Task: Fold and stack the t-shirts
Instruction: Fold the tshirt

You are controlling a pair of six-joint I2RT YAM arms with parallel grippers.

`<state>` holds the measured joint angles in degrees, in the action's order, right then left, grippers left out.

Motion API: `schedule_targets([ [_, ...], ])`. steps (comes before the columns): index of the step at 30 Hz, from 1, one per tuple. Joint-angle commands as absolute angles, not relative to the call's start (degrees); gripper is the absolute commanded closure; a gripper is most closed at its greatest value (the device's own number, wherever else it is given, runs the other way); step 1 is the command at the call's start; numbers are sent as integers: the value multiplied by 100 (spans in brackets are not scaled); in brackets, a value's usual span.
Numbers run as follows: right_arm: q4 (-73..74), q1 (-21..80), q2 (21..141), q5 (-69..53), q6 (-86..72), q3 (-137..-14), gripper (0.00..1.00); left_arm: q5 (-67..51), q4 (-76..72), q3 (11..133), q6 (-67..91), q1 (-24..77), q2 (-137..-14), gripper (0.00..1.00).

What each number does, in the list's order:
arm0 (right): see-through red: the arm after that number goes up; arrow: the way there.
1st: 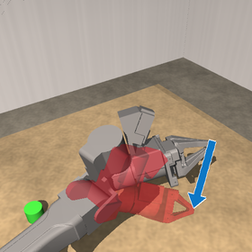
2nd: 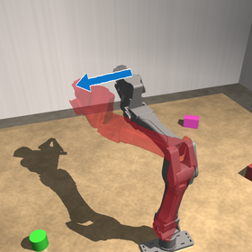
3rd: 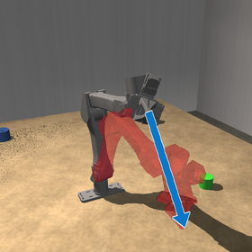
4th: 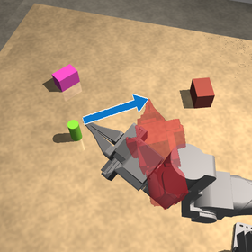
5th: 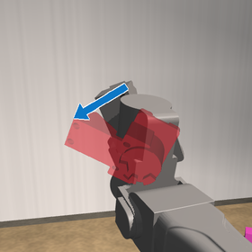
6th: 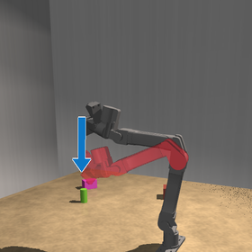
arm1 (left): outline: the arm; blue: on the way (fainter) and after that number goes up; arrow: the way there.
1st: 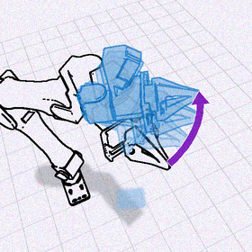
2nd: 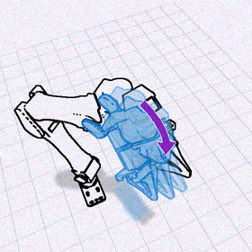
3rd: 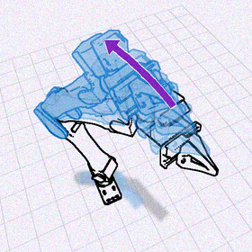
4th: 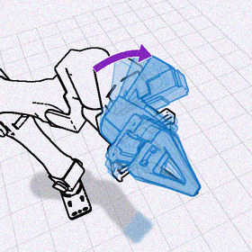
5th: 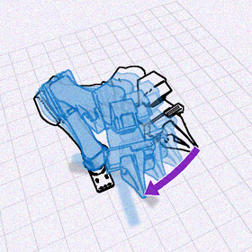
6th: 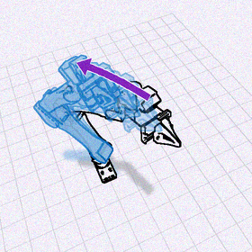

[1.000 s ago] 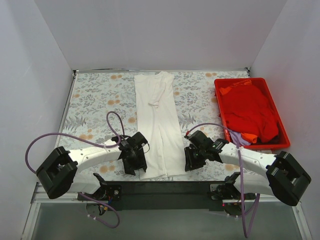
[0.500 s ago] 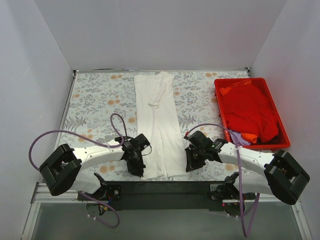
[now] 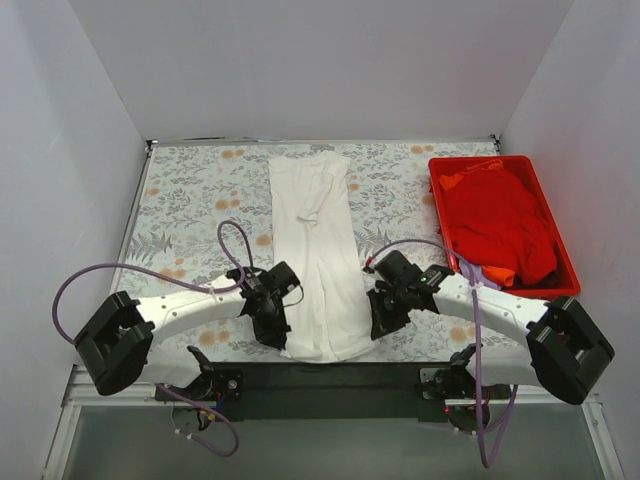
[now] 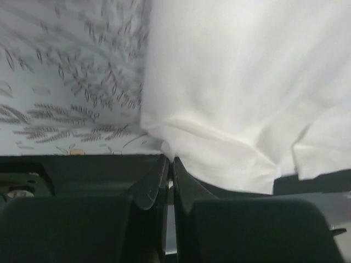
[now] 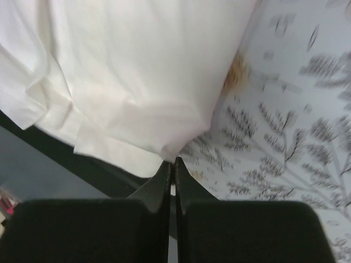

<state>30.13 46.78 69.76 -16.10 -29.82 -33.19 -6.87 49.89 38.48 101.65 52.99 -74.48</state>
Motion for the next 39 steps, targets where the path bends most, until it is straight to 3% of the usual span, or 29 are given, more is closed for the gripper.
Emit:
schedule_targets([
  [1,3024,4378,7399,-1047,-2471,-4270,99,-89,4931,4560,9582,4721,-7794,100],
  [4,3015,4088,7839,-748,-2075,-5034,99,175,4720,5105,8922,3879,-8207,100],
  [11,2883,3507,8639,-484,-1416,-6450,99,703,4264,6414,8016,2954,-9077,100],
  [19,2628,3112,9412,-545,-1002,-7426,99,1195,3859,7206,7664,2523,-9545,100],
  [39,2215,2610,10582,-1037,-756,-8314,99,1292,3076,7673,7356,2127,-10388,100],
])
